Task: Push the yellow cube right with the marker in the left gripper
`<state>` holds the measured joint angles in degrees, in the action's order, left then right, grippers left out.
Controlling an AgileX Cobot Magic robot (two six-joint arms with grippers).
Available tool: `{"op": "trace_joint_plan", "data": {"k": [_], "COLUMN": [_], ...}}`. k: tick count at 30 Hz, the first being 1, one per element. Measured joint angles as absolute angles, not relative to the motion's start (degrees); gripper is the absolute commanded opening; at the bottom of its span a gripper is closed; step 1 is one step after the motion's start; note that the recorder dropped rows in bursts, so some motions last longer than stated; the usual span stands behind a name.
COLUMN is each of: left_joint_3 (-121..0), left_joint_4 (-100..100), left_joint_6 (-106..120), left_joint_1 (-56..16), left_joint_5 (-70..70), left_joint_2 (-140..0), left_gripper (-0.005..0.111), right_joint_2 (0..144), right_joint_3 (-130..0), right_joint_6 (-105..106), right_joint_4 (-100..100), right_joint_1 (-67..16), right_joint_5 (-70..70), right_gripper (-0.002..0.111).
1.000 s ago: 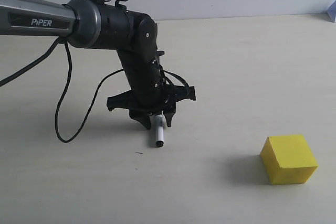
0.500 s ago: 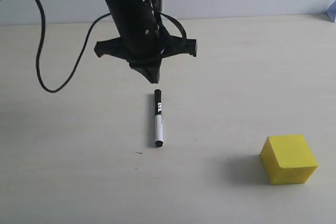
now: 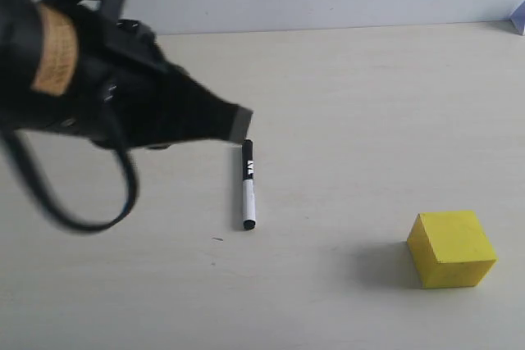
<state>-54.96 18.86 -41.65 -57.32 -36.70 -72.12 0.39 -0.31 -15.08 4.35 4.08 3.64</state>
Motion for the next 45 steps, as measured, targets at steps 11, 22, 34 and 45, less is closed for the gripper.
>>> {"op": "trace_joint_plan", "data": {"k": [11,22,34,45], "left_joint_3": [-42.87,-42.46,-20.47,-7.10], "left_joint_4": [13.58,10.88,1.20,1.10], "left_joint_6": [-42.02,-46.77,-47.59,-39.16], "left_joint_1": [-62.97,-57.69,-24.87,-8.14], "left_joint_5": [-38.14,-38.43,-38.53,-27.36], "left_joint_2": [-39.83,-38.18,-16.18,-0.43], "left_gripper": [0.000,0.000,0.000,0.000], "right_joint_2": [0.39,0.39,0.39,0.39], "right_joint_3": [-0.31,-0.31,-0.31,-0.31], "right_joint_6": [-15.08,-15.08,-15.08,-15.08], "right_joint_4": [4.35,4.35,4.35,4.35], "right_joint_1": [4.08,4.08,4.08,4.08], "right_joint_5": [3.64,3.64,3.64,3.64], "right_gripper": [0.000,0.000,0.000,0.000]}}
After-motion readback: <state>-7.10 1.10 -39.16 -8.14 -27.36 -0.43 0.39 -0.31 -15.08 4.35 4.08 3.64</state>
